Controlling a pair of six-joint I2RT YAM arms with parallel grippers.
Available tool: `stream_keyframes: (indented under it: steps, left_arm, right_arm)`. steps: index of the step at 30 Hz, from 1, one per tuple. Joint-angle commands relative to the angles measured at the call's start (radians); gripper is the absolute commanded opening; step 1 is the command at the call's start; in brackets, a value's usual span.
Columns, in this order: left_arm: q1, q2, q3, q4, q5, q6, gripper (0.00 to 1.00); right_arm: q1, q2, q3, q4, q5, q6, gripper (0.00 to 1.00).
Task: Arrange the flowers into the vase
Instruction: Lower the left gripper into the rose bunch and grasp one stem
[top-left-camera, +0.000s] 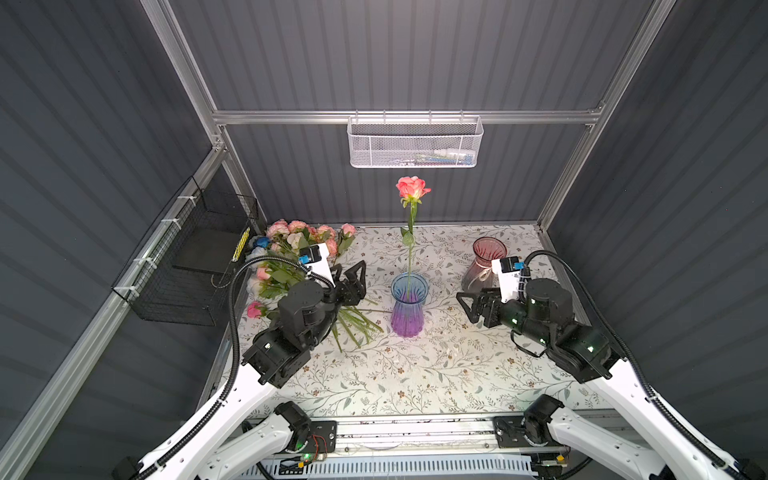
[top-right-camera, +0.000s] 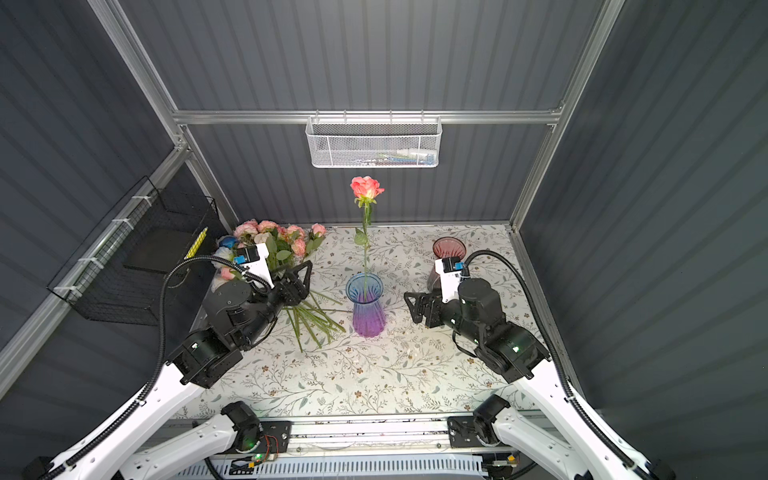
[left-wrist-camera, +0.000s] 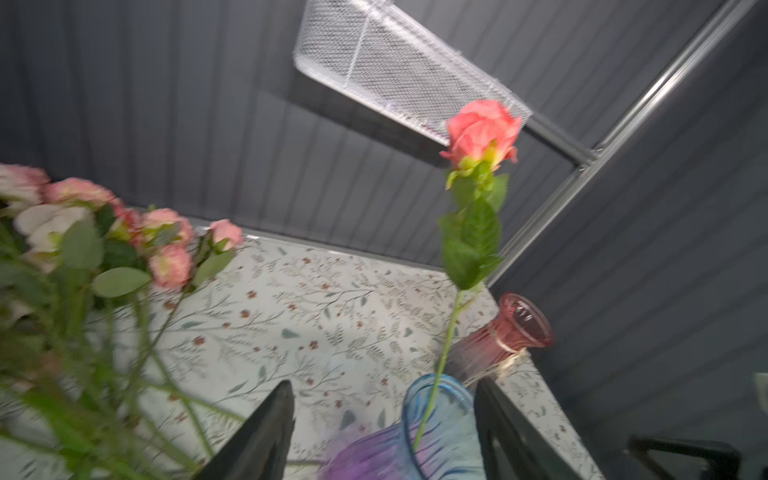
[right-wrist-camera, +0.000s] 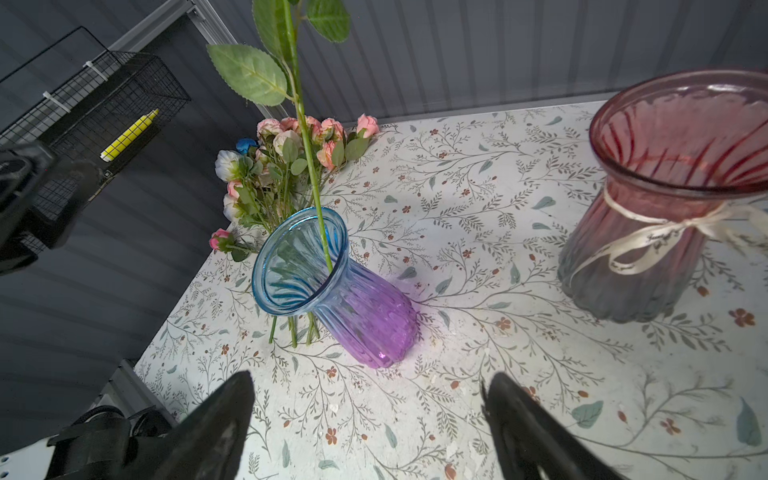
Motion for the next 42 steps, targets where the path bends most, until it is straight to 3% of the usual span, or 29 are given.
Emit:
stream_keyframes:
  steps: [1, 3, 6, 13, 23, 35, 42]
  left_arm:
    - [0.158, 0.018, -0.038, -0.149, 0.068, -0.094, 0.6]
    - [0.292, 0.066, -0.052, -0.166, 0.204, -0.132, 0.54]
    - [0.429, 0.185, -0.046, -0.194, 0.317, -0.159, 0.46]
    - [0.593, 0.45, -0.016, -0.118, 0.37, -0.184, 0.34]
    - [0.655, 0.682, 0.066, -0.046, 0.31, -0.19, 0.34]
    - [0.666, 0.776, 0.09, 0.012, 0.247, -0.176, 0.32]
    - [0.666, 0.827, 0.107, 0.013, 0.216, -0.161, 0.21]
  right_arm:
    - [-0.011, 0.003, -0.008, 0.042, -0.019, 0.018, 0.87]
    - [-0.015, 0.007, -0.008, 0.044, -0.028, 0.021, 0.86]
    - [-0.021, 0.005, -0.008, 0.044, -0.039, 0.026, 0.85]
    - [-0.034, -0.019, -0.013, 0.036, -0.049, 0.031, 0.85]
    - [-0.052, -0.06, -0.016, 0.011, -0.048, 0.023, 0.85]
    - [-0.065, -0.085, -0.015, -0.006, -0.047, 0.019, 0.85]
    - [-0.07, -0.088, -0.014, -0.01, -0.047, 0.02, 0.86]
